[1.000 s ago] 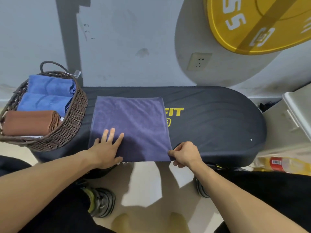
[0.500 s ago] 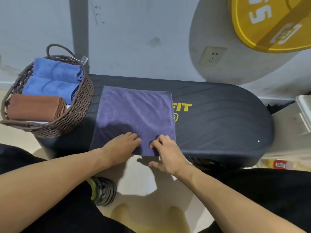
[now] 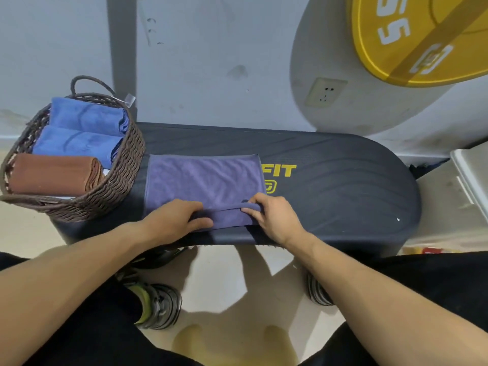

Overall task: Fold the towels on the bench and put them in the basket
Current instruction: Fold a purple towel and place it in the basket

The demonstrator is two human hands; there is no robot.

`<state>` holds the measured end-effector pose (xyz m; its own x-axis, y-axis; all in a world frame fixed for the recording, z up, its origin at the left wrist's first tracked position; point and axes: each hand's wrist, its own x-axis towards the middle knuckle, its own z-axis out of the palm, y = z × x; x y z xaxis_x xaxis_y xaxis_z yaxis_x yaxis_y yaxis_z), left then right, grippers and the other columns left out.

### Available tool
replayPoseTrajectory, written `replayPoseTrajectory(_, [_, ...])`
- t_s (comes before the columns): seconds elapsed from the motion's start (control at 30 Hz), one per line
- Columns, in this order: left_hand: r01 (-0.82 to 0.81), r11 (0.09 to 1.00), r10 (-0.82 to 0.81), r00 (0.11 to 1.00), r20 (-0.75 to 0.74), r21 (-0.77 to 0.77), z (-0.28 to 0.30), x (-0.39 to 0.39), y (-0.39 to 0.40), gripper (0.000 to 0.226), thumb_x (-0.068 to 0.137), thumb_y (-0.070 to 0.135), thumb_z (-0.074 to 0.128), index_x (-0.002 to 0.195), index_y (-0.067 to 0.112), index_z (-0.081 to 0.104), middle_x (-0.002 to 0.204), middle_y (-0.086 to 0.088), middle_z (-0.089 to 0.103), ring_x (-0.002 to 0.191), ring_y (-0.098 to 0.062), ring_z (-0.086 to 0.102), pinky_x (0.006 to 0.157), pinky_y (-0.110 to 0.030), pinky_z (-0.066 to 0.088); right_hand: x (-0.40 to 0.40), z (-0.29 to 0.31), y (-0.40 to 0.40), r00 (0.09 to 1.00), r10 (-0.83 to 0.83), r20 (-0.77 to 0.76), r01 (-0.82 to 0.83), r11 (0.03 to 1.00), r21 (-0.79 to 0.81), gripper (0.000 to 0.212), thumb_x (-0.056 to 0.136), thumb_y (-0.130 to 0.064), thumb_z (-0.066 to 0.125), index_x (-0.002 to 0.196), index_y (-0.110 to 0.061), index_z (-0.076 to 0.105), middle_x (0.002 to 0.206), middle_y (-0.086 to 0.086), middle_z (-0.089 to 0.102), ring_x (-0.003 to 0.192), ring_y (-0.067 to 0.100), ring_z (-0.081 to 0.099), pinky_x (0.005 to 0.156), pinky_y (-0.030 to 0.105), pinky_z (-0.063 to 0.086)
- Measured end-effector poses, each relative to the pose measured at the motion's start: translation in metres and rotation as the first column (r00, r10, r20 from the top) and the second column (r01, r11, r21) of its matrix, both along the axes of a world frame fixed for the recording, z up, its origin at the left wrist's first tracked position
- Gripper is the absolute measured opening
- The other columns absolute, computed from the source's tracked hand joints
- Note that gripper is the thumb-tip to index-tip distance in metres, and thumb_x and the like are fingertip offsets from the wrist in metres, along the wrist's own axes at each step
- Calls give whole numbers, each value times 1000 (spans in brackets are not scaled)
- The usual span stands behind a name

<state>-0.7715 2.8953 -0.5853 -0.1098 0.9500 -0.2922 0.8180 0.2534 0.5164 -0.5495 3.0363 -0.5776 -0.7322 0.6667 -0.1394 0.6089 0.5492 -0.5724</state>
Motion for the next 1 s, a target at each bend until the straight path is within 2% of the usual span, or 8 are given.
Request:
replayPoseTrajectory(0.13, [145, 981, -163, 977, -136, -132, 33, -33, 5, 43, 80, 52, 73, 64, 19, 50, 59, 10, 51, 60, -15, 49, 58, -32, 37, -1, 28, 32, 1000, 29, -6, -30, 996, -80, 17, 92, -32, 69, 90, -16, 74, 83, 3, 73, 76, 20, 62, 71, 32, 47])
replayPoseTrajectory(0.27, [170, 953, -182, 983, -22, -251, 65, -67, 8, 47, 85, 36, 74, 53, 17, 45, 48, 9, 40, 48, -7, 35, 56, -28, 33, 8, 65, 70, 992, 116, 40, -106, 977, -187, 8, 91, -17, 71, 90, -12, 77, 80, 7, 73, 68, 8, 60, 70, 30, 50])
replayPoseTrajectory(0.47, [-49, 993, 69, 977, 200, -105, 119, -93, 21, 29, 88, 34, 70, 67, 15, 67, 57, 0, 57, 56, -9, 51, 58, -26, 40, 24, 128, 117, 996, 86, -16, -87, 956, -279, 17, 83, -28, 78, 89, -12, 79, 80, 4, 77, 70, 7, 65, 70, 27, 56])
replayPoseTrajectory(0.57, [-189, 982, 187, 959, 211, -11, 132, -94, 28, 31, 91, 34, 65, 67, 15, 63, 45, 1, 48, 42, -10, 41, 43, -17, 35, 27, 147, 130, 996, 65, -56, -75, 972, -221, 12, 90, -26, 70, 81, -19, 75, 69, -6, 70, 60, -2, 57, 61, 16, 50])
replayPoseTrajectory(0.73, [-626, 762, 489, 724, 486, 165, 133, -76, 51, 25, 100, 24, 56, 85, 5, 58, 45, -8, 60, 31, -12, 50, 32, -14, 34, 27, 142, 138, 965, -191, -180, 176, 980, -96, 27, 99, -28, 58, 77, -13, 61, 47, -8, 57, 43, 4, 50, 46, 20, 39])
replayPoseTrajectory(0.8, [-701, 690, 424, 595, 683, 183, 135, -62, 59, 19, 103, 18, 50, 88, 8, 58, 64, -9, 64, 53, -15, 70, 47, -19, 54, 23, 141, 133, 894, -350, -280, 263, 916, -304, 26, 103, -28, 50, 85, -10, 54, 59, 2, 66, 51, 17, 68, 44, 29, 49])
replayPoseTrajectory(0.9, [-723, 624, 324, 584, 744, 296, 135, -53, 66, 20, 104, 13, 44, 93, 14, 61, 90, -12, 66, 81, -18, 69, 83, -27, 59, 16, 146, 129, 768, -467, -438, 227, 838, -496, 23, 105, -25, 44, 98, -3, 49, 86, 15, 66, 75, 28, 75, 58, 38, 63])
replayPoseTrajectory(1.0, [-727, 579, 326, 622, 712, 370, 141, -57, 69, 20, 105, 16, 44, 93, 13, 60, 85, -12, 69, 72, -13, 70, 75, -25, 60, 19, 150, 130, 765, -389, -513, 224, 908, -354, 23, 106, -25, 42, 93, -12, 55, 72, 7, 70, 61, 20, 73, 51, 31, 60])
